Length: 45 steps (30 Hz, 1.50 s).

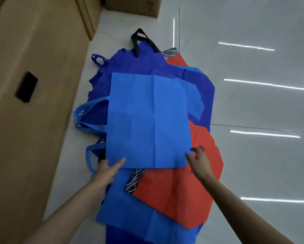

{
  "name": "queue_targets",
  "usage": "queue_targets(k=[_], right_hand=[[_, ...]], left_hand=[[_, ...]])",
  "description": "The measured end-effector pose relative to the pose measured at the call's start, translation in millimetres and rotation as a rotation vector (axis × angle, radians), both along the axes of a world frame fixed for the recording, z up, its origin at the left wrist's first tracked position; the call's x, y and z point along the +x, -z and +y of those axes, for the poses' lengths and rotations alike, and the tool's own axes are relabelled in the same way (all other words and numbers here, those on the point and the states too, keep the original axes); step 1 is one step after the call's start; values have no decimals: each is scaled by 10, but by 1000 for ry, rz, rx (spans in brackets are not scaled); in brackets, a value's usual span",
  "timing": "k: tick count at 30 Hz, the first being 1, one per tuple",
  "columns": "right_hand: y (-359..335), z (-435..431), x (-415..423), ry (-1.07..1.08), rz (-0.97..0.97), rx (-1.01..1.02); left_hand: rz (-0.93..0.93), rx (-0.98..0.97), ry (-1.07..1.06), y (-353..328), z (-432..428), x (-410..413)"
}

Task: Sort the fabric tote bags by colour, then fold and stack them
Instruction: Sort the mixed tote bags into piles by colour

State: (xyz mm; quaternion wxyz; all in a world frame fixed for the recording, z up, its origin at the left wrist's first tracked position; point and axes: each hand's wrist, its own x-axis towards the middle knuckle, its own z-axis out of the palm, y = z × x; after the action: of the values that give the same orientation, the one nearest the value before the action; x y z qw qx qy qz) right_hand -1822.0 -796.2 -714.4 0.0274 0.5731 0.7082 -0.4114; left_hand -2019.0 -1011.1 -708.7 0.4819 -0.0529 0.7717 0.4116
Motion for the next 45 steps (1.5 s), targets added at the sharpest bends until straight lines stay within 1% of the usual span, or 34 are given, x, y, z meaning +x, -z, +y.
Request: queue_targets(k=[1,3,5,6,7,9,10,12,13,15,18,20,22,23,24,25,26,27,28,29,30,31,32,33,34,36,38,42,44,45], right_hand=[[173,117,-24,93,41,-12],[435,289,-125,295,128,-103],[625,382,-209,464,214,-187],[684,396,-231,506,259,-219],[695,390,-239,515,301,-243],[532,293,-200,479,313,-316],[467,247,-134,455,309,-296],[370,179,37,428,326,-145],[346,164,134,439,335,-79],[346,135,370,518,295,-6],[430,67,802,617,248,-48],[470,-9,1083,563,182,-102],[464,-112,1317,416,34,-96],[460,-149,1413,323,-74,7],[501,-156,1507,217,-173,212],[533,-156,1562,83,-217,463],[581,-149,1584,-84,-210,641],[634,-136,1590,-259,-198,712],[705,-109,1580,-429,-205,710],[815,-92,1551,-541,-226,648],[873,-98,1491,-590,-240,529],[901,-133,1423,-580,-260,417],[944,-159,1374,-557,-277,363],[976,-179,1344,-507,-282,352],[1015,-180,1339,-438,-293,324],[1065,-123,1423,-278,-328,289],[1059,11,1569,-136,-386,275],[1035,298,1840,-4,-446,222],[1014,463,1925,29,-447,209],[1004,553,1951,46,-429,190]], left_hand=[[-22,18,-50,158,44,-20],[-36,35,-172,429,129,-69],[6,51,-298,624,200,-126],[48,62,-338,640,240,-143],[96,67,-367,613,279,-152],[239,69,-366,451,344,-100],[323,62,-334,354,363,-54],[463,119,-254,195,424,29],[497,176,-221,144,481,54],[557,229,-115,108,645,97],[642,240,131,95,975,237],[646,291,344,122,1176,392],[666,302,564,199,1325,571],[690,288,664,249,1370,675],[725,276,750,285,1398,781],[777,255,831,320,1395,882],[848,229,909,342,1375,983],[937,203,996,381,1331,1075],[1010,179,1107,431,1270,1158],[1059,164,1226,485,1206,1229],[1127,153,1320,530,1150,1286],[1175,138,1401,590,1094,1327],[1204,113,1473,630,1058,1358],[1182,81,1551,650,1041,1373],[1138,50,1607,644,1044,1376],[1075,24,1641,670,1037,1356],[953,-40,1690,687,1059,1369],[1025,-71,1746,787,1061,1365],[1168,0,1739,847,1015,1288],[1152,-23,1779,866,1004,1247]])
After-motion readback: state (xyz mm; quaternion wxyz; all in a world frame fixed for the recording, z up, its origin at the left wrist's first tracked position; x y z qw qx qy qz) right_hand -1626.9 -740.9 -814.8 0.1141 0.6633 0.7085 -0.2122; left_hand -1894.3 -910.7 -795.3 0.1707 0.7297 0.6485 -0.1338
